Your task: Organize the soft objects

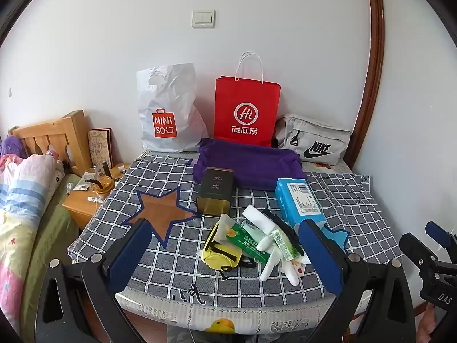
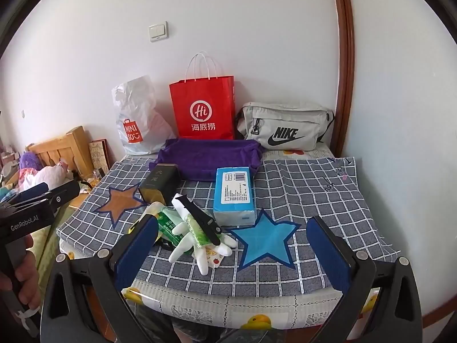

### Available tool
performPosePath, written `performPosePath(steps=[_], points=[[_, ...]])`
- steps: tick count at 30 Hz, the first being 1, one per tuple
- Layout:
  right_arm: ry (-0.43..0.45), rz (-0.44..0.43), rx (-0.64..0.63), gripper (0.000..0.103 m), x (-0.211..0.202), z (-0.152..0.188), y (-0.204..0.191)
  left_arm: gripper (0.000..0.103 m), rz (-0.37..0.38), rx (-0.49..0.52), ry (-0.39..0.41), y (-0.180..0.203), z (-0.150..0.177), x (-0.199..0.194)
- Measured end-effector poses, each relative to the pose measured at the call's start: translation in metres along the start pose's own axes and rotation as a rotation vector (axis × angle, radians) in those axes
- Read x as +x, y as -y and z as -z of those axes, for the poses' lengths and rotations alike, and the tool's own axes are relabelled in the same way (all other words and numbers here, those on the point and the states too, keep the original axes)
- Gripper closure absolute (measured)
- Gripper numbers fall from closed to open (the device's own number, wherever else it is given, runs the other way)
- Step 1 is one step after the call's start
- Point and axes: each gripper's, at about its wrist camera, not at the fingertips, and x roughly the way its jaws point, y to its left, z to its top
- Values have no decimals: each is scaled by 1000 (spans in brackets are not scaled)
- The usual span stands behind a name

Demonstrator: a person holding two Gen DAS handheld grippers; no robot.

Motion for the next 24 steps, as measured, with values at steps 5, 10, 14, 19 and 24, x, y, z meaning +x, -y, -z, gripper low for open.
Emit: performPosePath(steps=[5, 10, 14, 19, 24], points=[[2, -3, -2, 1, -2, 0, -1, 0, 1, 1, 1, 0, 0, 0], [4, -6, -7, 1, -1, 1, -4, 0, -1, 0, 0, 0, 0, 0], [5, -7, -8, 1, -1, 1, -5, 0, -1, -1, 0, 0, 1, 0], [7, -7, -11, 1, -2, 1, -8, 0, 0, -3, 3, -1, 1, 0], [8, -8, -12, 1, -3, 2, -9, 0, -1, -3, 1, -1, 1, 0]])
